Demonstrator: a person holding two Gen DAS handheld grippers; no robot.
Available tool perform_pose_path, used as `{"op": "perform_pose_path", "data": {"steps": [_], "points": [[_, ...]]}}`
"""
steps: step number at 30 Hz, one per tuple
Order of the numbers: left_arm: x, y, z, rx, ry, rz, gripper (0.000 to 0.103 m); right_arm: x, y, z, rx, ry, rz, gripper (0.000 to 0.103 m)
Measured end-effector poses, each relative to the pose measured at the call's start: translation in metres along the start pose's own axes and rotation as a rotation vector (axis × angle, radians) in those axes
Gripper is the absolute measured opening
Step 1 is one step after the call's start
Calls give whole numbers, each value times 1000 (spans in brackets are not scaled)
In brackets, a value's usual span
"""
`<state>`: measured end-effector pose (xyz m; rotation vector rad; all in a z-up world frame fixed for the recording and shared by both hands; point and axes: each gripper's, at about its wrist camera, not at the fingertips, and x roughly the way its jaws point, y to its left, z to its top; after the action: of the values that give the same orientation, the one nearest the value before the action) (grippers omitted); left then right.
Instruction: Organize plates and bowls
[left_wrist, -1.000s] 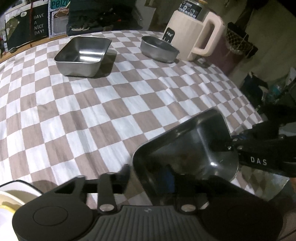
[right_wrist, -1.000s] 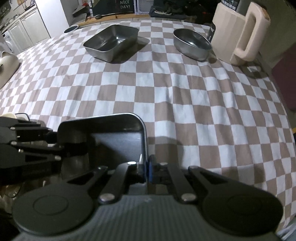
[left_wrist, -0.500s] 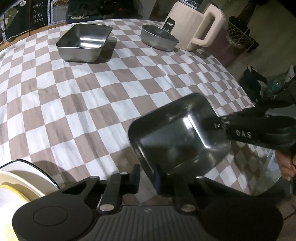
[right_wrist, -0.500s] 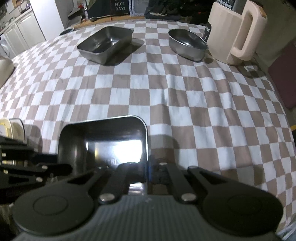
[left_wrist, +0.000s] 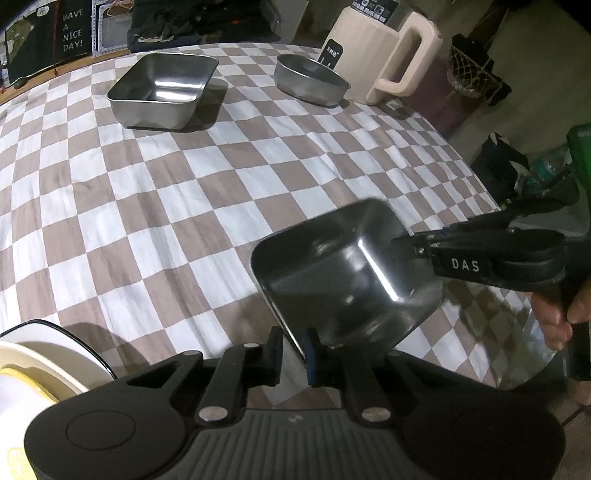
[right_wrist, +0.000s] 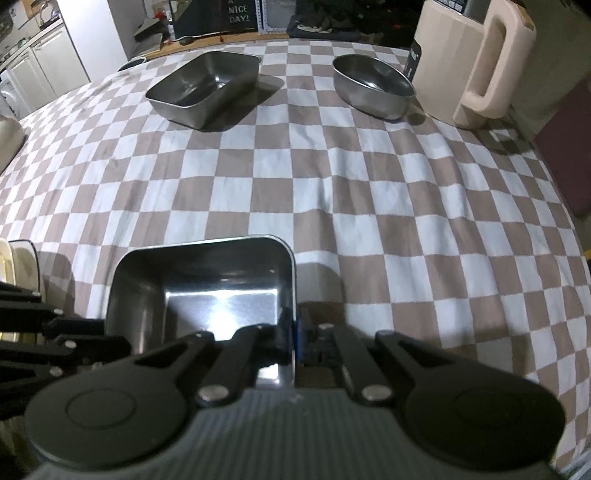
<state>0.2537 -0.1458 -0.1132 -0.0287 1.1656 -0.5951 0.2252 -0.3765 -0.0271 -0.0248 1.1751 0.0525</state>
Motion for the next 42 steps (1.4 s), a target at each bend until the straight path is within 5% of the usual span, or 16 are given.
{"op": "perform_pose_path", "data": {"steps": [4, 12, 18, 21, 26, 30, 34, 42], "points": [[-3, 1, 0, -9, -10, 3, 14, -6, -8, -5, 1, -3, 22, 7], [-7, 1, -1, -16, -15, 8, 14, -20, -17, -20, -24, -8, 49, 42], [-14, -1, -2, -15, -26, 12, 17, -32, -20, -26, -43, -23, 60, 49], [-18, -2, -3, -20, -36, 19, 33, -37, -23, -30, -45, -40, 48, 59], [-28, -6, -5, -16, -60, 31, 43, -49, -30, -34, -19, -77, 48, 75], [-38, -9, -6, -1, -98, 60, 81, -60, -34, -34, 6, -111, 60, 91], [-47, -9, -5, 26, -133, 101, 101, -68, -34, -34, 28, -155, 37, 101], [-69, 15, 10, 63, -238, 189, 103, -83, -31, -14, 154, -292, 29, 102]]}}
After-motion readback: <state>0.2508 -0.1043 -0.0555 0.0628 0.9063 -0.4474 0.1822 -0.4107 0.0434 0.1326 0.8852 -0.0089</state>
